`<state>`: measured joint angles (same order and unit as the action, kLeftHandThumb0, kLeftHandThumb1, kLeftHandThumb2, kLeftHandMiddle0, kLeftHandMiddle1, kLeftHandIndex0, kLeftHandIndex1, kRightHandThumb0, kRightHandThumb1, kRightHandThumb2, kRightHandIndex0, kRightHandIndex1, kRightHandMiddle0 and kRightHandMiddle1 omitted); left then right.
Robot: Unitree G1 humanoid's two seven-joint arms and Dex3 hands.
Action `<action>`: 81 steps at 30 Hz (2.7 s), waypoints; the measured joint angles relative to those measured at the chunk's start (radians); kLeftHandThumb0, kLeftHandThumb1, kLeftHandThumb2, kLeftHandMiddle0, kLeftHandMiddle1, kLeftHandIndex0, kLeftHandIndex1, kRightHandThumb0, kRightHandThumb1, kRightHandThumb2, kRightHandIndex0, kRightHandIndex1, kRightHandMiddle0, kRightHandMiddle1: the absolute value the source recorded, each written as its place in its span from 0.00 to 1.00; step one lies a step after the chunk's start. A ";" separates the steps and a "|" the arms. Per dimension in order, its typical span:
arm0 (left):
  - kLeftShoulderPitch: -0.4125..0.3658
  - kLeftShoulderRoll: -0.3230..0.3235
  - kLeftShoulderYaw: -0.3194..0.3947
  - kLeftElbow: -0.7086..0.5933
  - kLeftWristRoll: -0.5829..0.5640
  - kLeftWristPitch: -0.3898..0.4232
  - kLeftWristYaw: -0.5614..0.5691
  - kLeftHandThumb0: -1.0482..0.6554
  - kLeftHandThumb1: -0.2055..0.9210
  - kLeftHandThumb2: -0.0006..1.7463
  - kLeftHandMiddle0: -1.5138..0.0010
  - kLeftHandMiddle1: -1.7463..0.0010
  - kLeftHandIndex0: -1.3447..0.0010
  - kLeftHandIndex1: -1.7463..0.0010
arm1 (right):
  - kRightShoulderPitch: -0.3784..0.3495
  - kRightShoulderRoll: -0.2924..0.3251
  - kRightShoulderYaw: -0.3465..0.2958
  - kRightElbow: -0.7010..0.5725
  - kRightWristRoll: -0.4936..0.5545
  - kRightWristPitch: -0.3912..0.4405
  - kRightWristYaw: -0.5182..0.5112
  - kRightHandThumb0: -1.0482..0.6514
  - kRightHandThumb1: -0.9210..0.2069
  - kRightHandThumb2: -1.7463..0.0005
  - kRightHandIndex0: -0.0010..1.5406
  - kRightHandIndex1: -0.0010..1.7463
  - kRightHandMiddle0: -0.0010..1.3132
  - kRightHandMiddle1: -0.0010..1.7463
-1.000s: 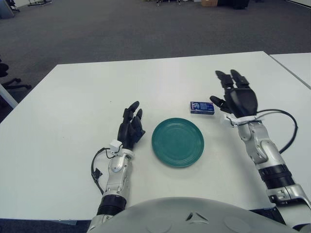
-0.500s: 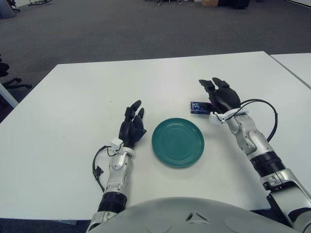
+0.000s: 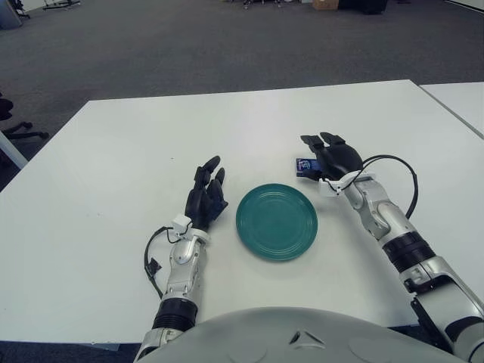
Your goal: Put the gum into the plate.
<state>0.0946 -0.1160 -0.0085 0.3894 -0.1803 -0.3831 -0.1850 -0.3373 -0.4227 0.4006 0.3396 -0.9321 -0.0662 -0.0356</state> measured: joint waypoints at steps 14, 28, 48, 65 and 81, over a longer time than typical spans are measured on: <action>0.000 -0.001 0.000 0.002 -0.001 -0.002 0.001 0.17 1.00 0.48 0.77 1.00 1.00 0.58 | -0.008 -0.004 0.037 0.093 0.013 0.013 0.067 0.18 0.00 0.71 0.06 0.00 0.00 0.14; -0.009 -0.002 -0.007 0.013 0.000 -0.023 0.005 0.16 1.00 0.47 0.76 1.00 1.00 0.57 | -0.192 0.006 0.066 0.397 0.057 -0.014 0.070 0.17 0.01 0.78 0.09 0.01 0.00 0.17; -0.013 -0.002 -0.014 0.020 0.001 -0.042 0.022 0.16 1.00 0.49 0.77 1.00 1.00 0.56 | -0.330 0.018 0.108 0.660 0.119 -0.086 0.015 0.33 0.13 0.62 0.36 0.84 0.18 0.88; -0.010 -0.002 -0.016 0.013 0.000 -0.044 0.032 0.15 1.00 0.49 0.77 1.00 1.00 0.57 | -0.334 -0.055 0.098 0.621 0.210 -0.208 0.083 0.37 0.32 0.43 0.57 1.00 0.33 1.00; -0.010 -0.002 -0.016 0.011 0.000 -0.049 0.036 0.16 1.00 0.49 0.79 1.00 1.00 0.60 | -0.301 -0.069 0.048 0.443 0.276 -0.167 0.205 0.37 0.36 0.39 0.64 1.00 0.35 1.00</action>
<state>0.0850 -0.1175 -0.0246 0.4007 -0.1803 -0.4323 -0.1494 -0.6385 -0.4915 0.4487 0.7830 -0.6558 -0.2334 0.1693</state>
